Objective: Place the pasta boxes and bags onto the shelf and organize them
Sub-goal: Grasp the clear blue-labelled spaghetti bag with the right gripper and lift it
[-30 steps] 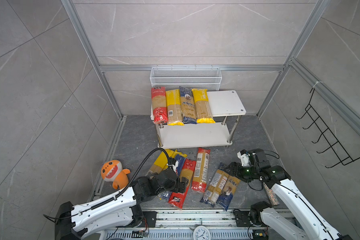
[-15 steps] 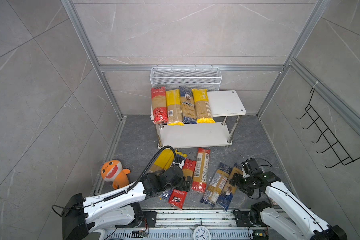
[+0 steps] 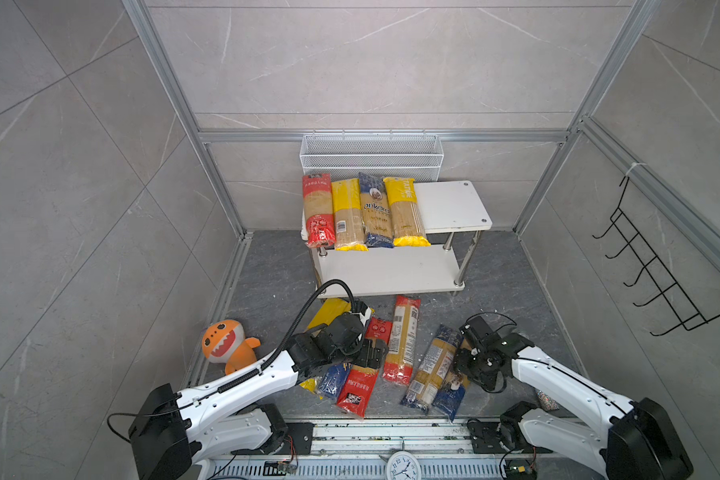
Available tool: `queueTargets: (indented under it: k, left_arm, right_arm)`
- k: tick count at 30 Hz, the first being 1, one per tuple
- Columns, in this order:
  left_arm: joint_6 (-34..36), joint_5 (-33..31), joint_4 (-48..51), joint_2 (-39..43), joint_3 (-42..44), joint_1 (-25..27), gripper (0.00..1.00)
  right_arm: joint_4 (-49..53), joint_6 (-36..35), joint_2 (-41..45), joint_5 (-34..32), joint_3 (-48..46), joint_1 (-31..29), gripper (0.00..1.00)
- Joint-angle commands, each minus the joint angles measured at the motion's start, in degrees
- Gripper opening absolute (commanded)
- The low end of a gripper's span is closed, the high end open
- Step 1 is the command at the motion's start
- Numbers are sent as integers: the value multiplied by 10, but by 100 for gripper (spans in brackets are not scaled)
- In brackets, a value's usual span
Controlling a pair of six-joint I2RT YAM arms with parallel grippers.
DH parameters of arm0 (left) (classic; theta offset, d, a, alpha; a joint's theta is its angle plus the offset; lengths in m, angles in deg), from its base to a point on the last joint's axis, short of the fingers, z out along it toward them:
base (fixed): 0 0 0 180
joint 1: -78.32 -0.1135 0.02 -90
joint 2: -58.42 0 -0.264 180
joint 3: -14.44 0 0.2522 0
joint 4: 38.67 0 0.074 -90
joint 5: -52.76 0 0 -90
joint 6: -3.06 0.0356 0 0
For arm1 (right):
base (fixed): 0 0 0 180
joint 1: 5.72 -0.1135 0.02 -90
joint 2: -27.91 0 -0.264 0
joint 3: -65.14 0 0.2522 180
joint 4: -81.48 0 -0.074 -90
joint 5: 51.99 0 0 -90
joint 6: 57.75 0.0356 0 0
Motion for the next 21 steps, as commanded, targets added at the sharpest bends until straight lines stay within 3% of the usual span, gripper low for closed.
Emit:
queueTargets:
  k: [1, 9, 10, 12, 15, 21]
  left_arm:
    - [19, 26, -11, 27, 11, -15, 100]
    - [23, 36, 22, 86, 33, -45, 100]
    - [24, 36, 26, 92, 34, -46, 100]
    - [23, 35, 33, 104, 35, -48, 100]
    - [23, 31, 45, 118, 34, -49, 100]
    - [20, 24, 72, 142, 23, -49, 100]
  right_arm:
    - [-33, 37, -37, -9, 1, -20, 75]
    - [-75, 57, -87, 3, -12, -26, 72]
    - [-81, 58, -92, 7, -17, -27, 65]
    - [-86, 62, -93, 10, -24, -26, 41]
    - [-78, 63, -70, 8, -28, -26, 23]
    - [-2, 43, 26, -18, 7, -27, 4]
